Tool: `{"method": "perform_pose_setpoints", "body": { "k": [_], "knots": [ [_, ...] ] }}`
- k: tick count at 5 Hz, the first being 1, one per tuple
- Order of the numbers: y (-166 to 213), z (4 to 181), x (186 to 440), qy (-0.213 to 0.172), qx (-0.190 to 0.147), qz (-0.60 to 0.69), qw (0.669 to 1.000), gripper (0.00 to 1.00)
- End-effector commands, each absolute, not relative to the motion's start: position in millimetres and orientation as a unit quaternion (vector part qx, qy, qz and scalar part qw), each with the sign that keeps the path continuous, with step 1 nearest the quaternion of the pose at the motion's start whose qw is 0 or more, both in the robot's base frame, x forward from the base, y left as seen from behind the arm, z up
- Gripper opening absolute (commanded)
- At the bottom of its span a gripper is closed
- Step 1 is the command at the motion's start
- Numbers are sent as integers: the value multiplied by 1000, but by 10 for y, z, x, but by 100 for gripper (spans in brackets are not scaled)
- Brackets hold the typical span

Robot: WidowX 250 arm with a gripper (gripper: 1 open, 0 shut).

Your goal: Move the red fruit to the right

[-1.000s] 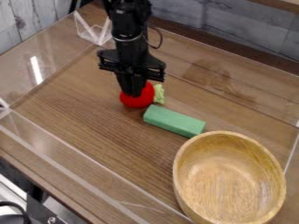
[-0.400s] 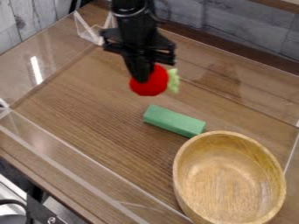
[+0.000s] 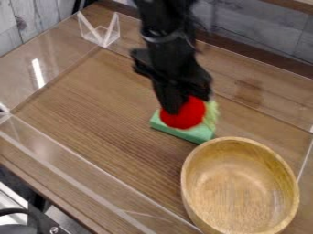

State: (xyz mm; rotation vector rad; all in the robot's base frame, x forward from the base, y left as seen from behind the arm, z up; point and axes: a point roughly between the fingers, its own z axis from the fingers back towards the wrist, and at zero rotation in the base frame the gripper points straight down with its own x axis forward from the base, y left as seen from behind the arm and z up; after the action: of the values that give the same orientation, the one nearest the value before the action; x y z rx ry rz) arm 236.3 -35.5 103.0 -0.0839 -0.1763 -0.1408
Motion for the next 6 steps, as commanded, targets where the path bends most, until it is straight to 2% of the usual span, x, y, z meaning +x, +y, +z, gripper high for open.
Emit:
{"method": "perform_pose_setpoints", "body": {
  "k": [1, 2, 4, 6],
  "knots": [
    [-657, 1040, 2296, -101, -52, -119, 986, 0],
    [-829, 891, 2192, -84, -66, -154, 982, 0],
    [-918, 636, 2060, -36, -86, -206, 974, 0],
    [-938, 596, 2074, -30, -93, -235, 967, 0]
  ]
}}
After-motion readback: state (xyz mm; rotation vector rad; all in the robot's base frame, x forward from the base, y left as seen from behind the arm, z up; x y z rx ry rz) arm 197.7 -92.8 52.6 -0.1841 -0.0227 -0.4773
